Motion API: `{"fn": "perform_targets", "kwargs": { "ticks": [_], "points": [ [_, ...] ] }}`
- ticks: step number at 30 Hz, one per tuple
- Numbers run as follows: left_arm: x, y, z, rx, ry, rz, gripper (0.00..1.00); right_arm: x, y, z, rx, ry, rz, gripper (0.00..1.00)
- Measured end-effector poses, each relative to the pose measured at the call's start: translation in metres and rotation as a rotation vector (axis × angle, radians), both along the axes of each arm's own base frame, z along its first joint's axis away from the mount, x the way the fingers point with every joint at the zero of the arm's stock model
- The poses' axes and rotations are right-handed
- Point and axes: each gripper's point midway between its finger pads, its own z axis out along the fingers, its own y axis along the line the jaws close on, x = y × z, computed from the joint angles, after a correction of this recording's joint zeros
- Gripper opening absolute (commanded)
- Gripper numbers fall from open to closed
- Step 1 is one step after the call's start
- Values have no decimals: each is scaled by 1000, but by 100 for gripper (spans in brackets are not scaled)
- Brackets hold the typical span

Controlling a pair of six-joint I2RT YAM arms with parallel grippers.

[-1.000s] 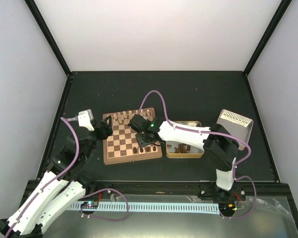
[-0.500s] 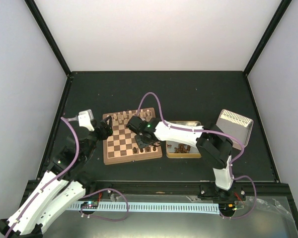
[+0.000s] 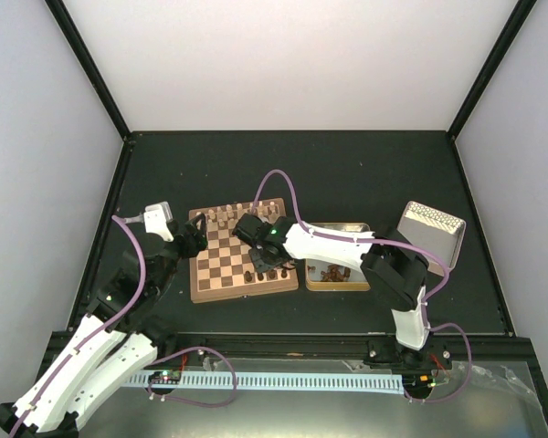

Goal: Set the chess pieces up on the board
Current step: Place the chess piece on the chessboard.

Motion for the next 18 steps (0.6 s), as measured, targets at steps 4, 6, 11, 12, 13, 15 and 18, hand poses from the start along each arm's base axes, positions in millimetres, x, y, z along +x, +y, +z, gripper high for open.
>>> {"fn": "perform_targets", "kwargs": {
  "ticks": [4,6,11,12,13,15,18],
  "points": [
    [0,0,0,0,0,-1,81,0,1,4,11,-4,0,25],
    [0,-1,0,-1,0,-5,81,1,2,14,30,-17,-1,26],
    [0,-3,-1,-2,5,-14,81,8,-5,55,131,-92,-48,27],
    [0,-3,-2,0,8,-15,81,10,-11,66,157,-112,-73,28],
    [1,-4,-3,2,13,-19,81,12,-18,72,173,-129,-96,28],
    [2,-7,-5,8,21,-30,81,18,-45,84,207,-163,-173,29],
    [4,-12,-7,13,27,-55,81,24,-94,83,208,-188,-302,30]
  ]
}}
